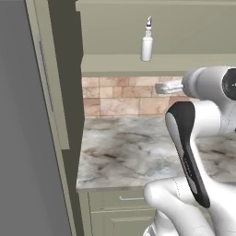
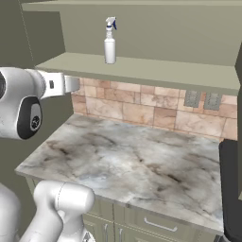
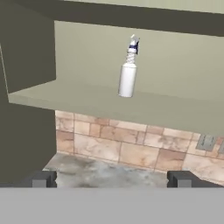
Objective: Move the cutting board and knife to the sink. Then move spray from the cabinet to the counter.
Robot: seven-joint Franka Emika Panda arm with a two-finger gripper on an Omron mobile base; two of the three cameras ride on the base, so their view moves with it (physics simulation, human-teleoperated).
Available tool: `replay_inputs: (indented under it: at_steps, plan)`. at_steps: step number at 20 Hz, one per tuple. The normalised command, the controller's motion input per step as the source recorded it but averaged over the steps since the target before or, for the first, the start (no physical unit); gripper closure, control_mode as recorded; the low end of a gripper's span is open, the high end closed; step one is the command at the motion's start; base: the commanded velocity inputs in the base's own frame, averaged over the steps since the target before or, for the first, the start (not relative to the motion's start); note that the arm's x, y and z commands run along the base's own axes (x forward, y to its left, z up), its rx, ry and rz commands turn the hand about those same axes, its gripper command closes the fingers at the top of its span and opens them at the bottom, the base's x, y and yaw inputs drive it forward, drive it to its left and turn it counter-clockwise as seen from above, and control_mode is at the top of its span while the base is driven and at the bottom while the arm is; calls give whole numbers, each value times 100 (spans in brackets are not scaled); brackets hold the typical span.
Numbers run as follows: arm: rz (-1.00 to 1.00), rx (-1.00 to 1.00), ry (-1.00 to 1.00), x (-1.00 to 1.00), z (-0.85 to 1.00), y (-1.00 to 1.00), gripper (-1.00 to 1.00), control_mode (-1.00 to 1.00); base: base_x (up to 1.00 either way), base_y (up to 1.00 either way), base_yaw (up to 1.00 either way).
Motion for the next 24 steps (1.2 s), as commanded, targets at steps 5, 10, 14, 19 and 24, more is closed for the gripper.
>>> replay_inputs:
  at_steps: [5, 10, 14, 19, 24]
  plan:
    - [-2, 9, 2, 16, 41, 0, -100, -100, 0, 0, 0]
    - [0, 9, 0, 18, 43, 0, -100, -100, 0, 0, 0]
    - [0, 8, -1, 17, 27, -1, -100, -100, 0, 0, 0]
    - [0, 3, -8, 20, 6, -3, -100, -100, 0, 0, 0]
    - [-1, 1, -3, 26, 0, -4, -100, -100, 0, 0, 0]
